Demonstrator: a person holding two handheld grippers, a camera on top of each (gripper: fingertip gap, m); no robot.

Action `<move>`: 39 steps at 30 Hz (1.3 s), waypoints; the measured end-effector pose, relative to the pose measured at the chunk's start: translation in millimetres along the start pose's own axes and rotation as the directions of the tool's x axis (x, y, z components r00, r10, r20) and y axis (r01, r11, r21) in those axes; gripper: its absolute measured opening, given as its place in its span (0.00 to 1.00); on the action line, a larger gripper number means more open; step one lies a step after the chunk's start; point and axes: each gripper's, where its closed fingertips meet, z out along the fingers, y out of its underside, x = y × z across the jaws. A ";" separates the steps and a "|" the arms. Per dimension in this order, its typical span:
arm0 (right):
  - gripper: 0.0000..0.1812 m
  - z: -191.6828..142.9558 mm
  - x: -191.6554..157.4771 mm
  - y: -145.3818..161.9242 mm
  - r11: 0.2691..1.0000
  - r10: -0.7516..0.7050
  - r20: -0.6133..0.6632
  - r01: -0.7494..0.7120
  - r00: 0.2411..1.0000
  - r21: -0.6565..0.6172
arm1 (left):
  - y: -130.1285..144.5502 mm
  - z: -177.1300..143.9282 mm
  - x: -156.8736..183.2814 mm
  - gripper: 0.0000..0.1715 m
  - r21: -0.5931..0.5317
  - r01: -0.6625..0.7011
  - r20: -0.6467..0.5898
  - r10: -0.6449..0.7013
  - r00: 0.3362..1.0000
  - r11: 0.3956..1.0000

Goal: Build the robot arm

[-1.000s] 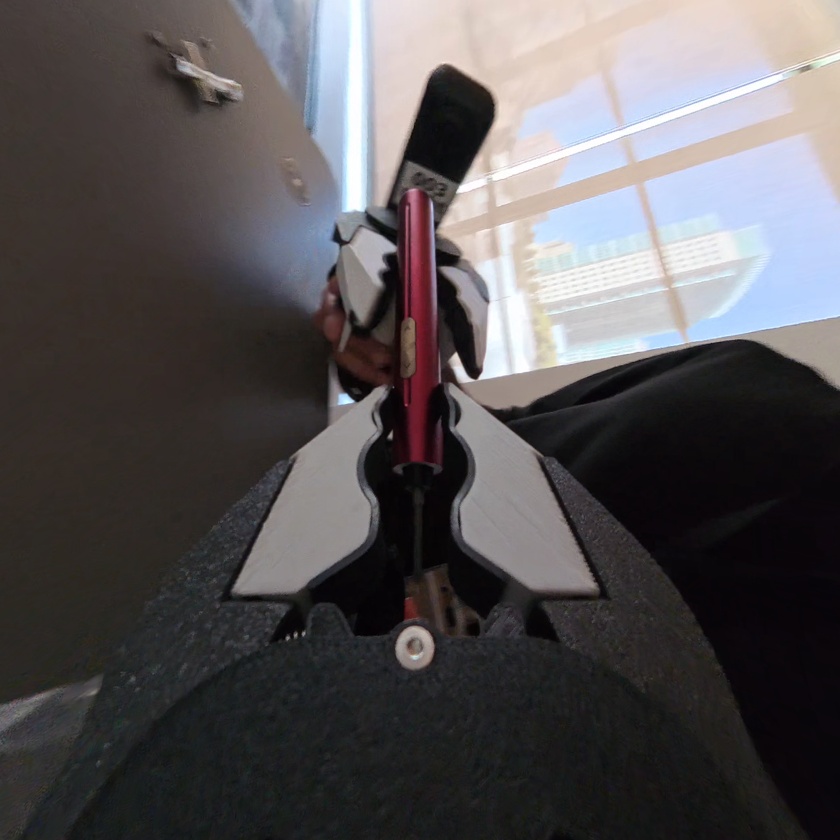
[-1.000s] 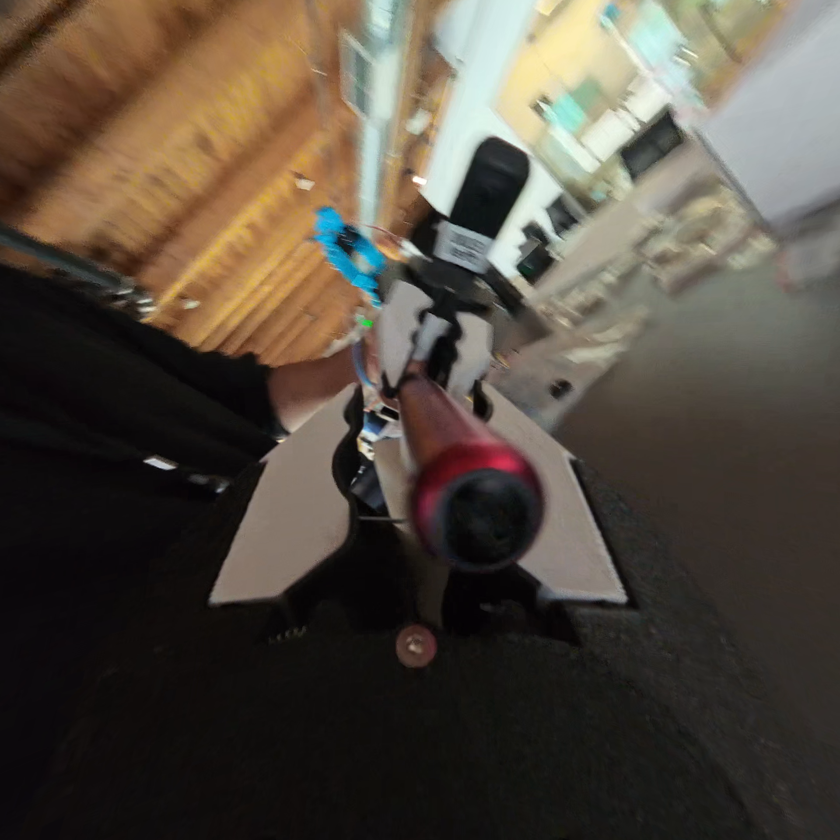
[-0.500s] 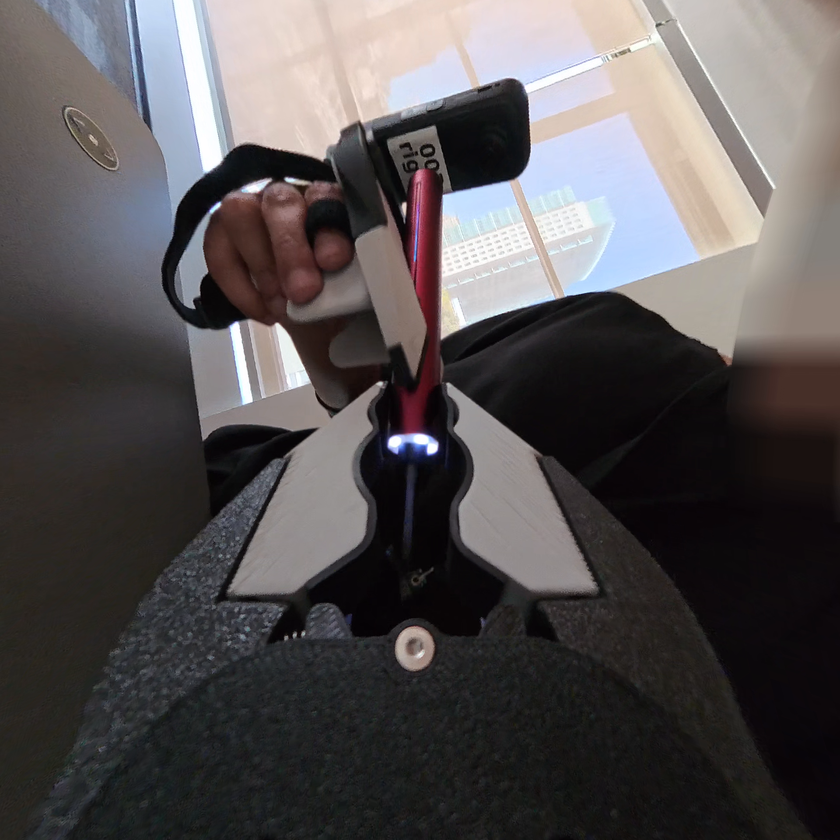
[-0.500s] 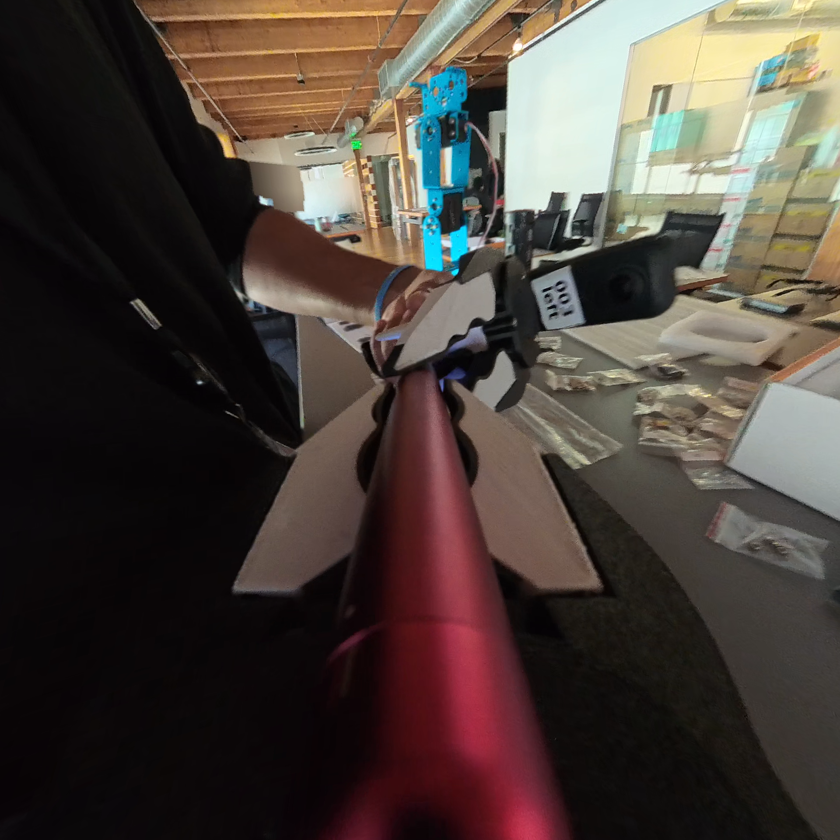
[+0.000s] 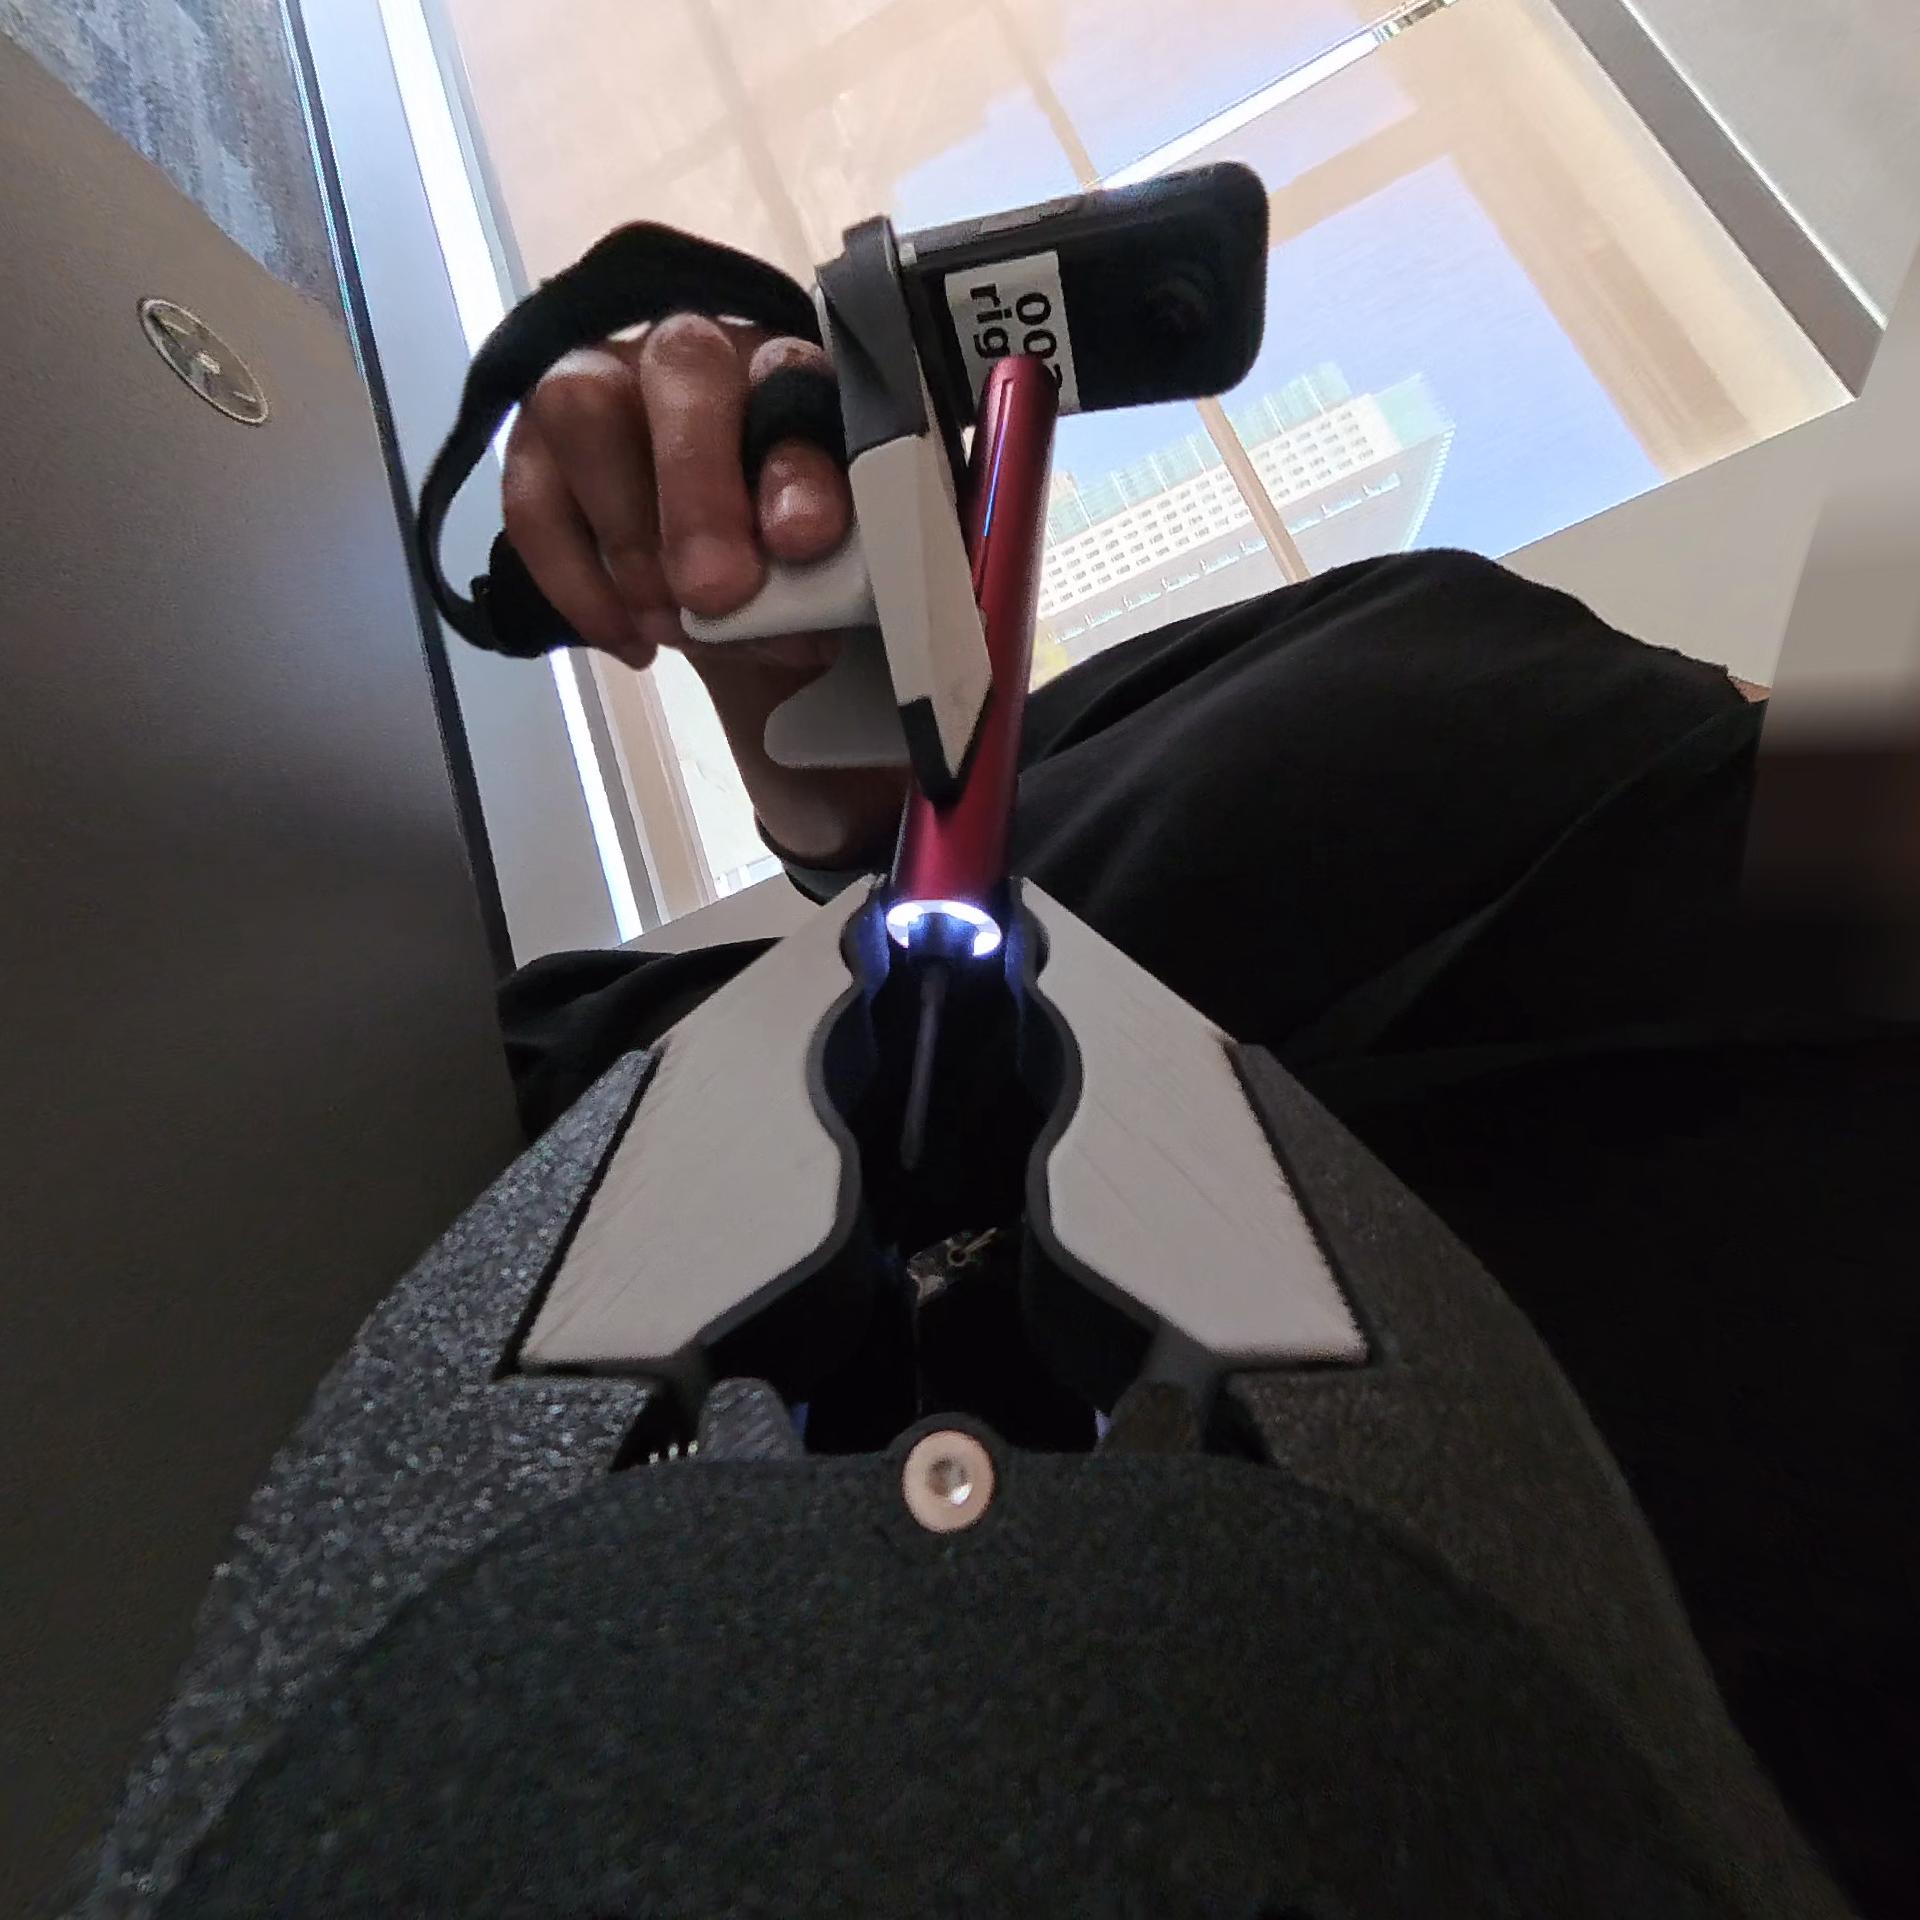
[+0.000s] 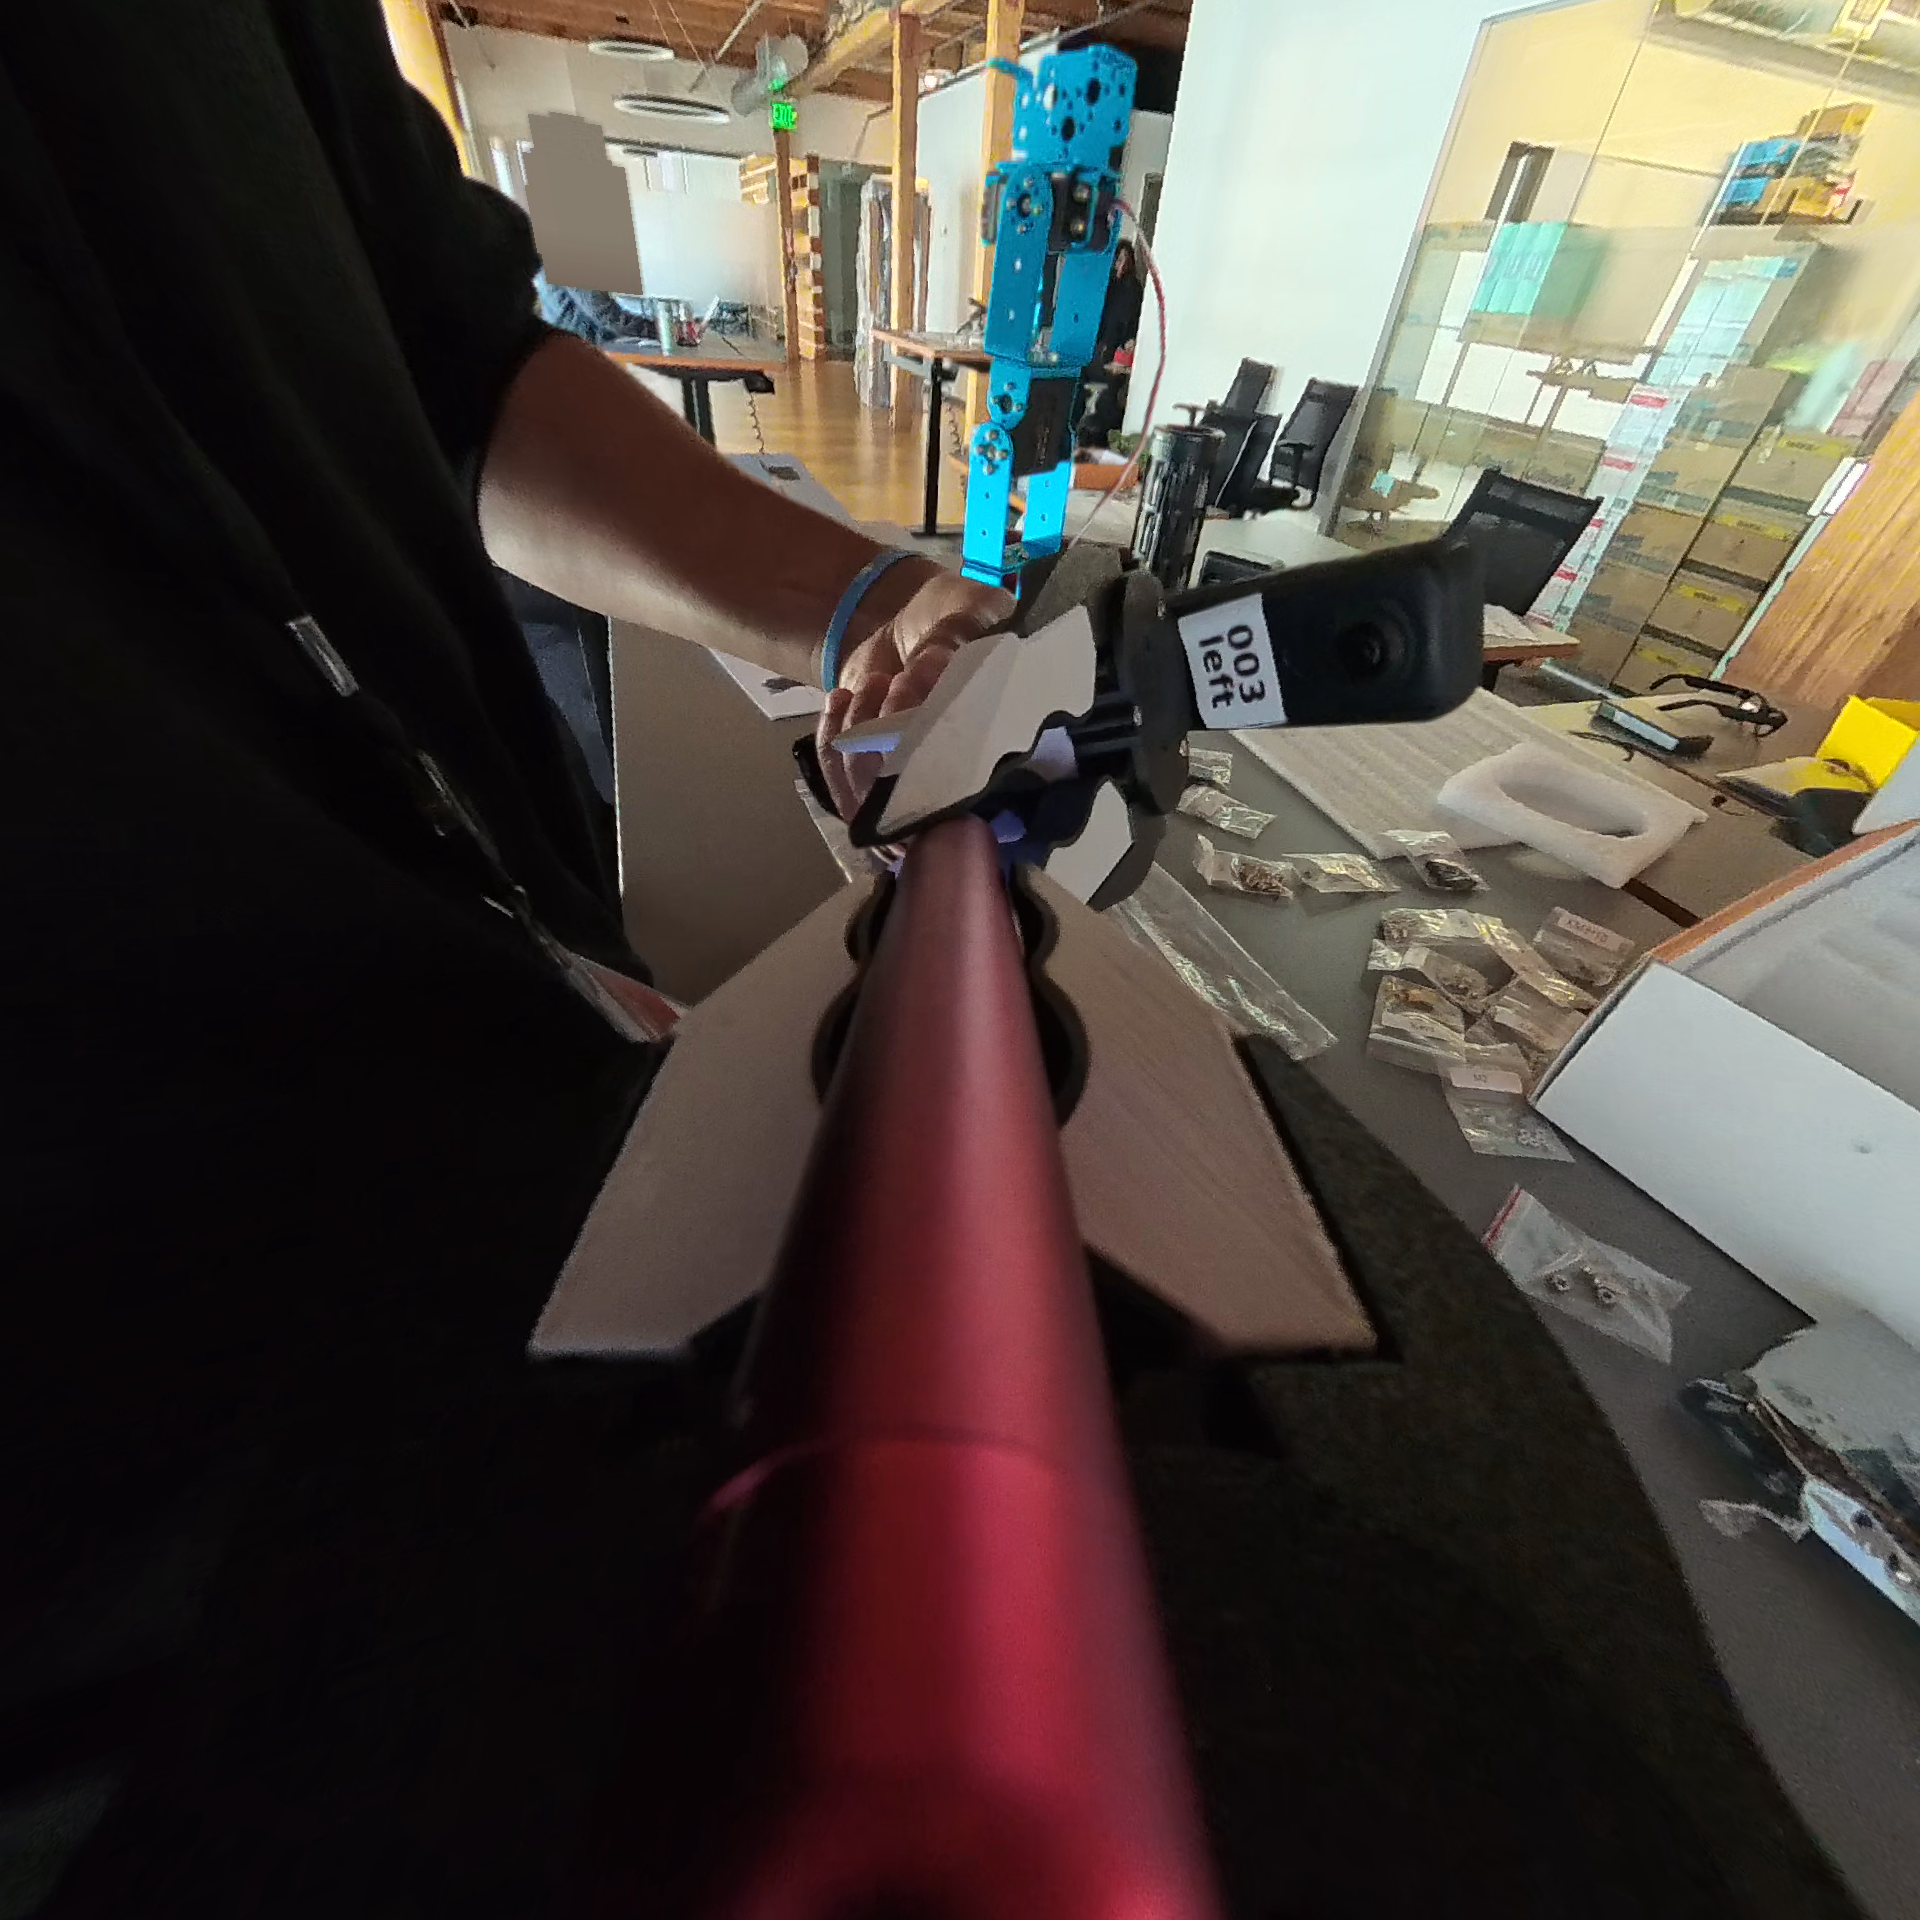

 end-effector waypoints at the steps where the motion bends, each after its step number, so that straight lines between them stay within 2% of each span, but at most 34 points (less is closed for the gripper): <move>1: 0.12 0.3 -1.0 -2.3 1.000 -0.010 0.003 0.010 1.000 0.001 | 0.7 0.3 2.5 0.12 0.000 -0.010 -0.008 0.009 1.000 1.000; 7: 0.12 4.7 -11.1 -21.3 0.994 -0.083 -0.016 0.084 0.996 0.074 | 4.5 -0.1 23.4 0.12 0.020 -0.079 -0.008 0.079 0.997 0.997; 11: 0.12 12.8 -18.9 -35.0 0.996 -0.072 -0.005 0.072 0.997 0.061 | 9.5 -3.7 38.2 0.12 0.071 -0.093 0.004 0.093 0.996 0.993; 13: 0.12 16.7 -23.2 -40.6 0.995 -0.088 -0.008 0.088 0.996 0.051 | 12.9 -5.4 44.3 0.12 0.122 -0.127 0.050 0.122 0.991 0.984; 15: 0.12 20.8 -25.5 -41.9 0.998 -0.058 -0.012 0.058 0.998 0.038 | 21.6 -11.5 44.9 0.16 0.164 -0.184 0.171 0.156 0.973 0.969; 17: 0.12 25.4 -25.2 -31.3 1.000 -0.023 -0.030 0.023 0.999 -0.003 | 33.9 -27.6 39.7 0.25 0.222 -0.275 0.374 0.179 0.910 0.936; 18: 0.12 29.5 -24.9 -23.9 1.000 0.002 -0.041 -0.002 0.999 -0.016 | 41.8 -39.3 34.3 0.30 0.243 -0.318 0.495 0.164 0.853 0.917; 19: 0.12 35.4 -22.6 -14.8 0.999 0.039 -0.065 -0.041 0.997 -0.029 | 52.7 -51.3 31.1 0.32 0.247 -0.365 0.601 0.154 0.784 0.897; 20: 0.12 42.6 -17.7 -2.6 0.995 0.075 -0.111 -0.082 0.991 -0.055 | 65.6 -61.2 33.1 0.27 0.245 -0.411 0.670 0.153 0.726 0.878; 25: 0.12 77.7 5.0 55.6 0.959 0.160 -0.371 -0.233 0.915 -0.162 | 110.3 -128.8 54.8 0.24 0.383 -0.555 0.852 -0.050 0.520 0.739; 27: 0.12 91.1 11.3 68.4 0.949 0.152 -0.450 -0.257 0.880 -0.182 | 129.7 -165.6 54.9 0.23 0.353 -0.608 0.918 -0.138 0.373 0.711; 30: 0.12 113.3 14.2 76.9 0.929 0.227 -0.486 -0.337 0.844 -0.152 | 153.1 -206.7 60.1 0.23 0.268 -0.653 0.963 -0.174 0.206 0.708; 32: 0.12 121.7 18.3 82.8 0.907 0.292 -0.506 -0.402 0.812 -0.122 | 161.7 -223.9 65.6 0.23 0.226 -0.673 0.974 -0.156 0.164 0.704; 35: 0.13 124.0 19.9 99.8 0.874 0.344 -0.521 -0.469 0.781 -0.126 | 174.9 -242.3 67.5 0.23 0.162 -0.659 0.987 -0.111 0.120 0.734; 39: 0.13 122.3 18.8 107.9 0.844 0.419 -0.515 -0.529 0.748 -0.082 | 187.7 -255.1 64.6 0.23 0.089 -0.638 0.995 -0.039 0.091 0.765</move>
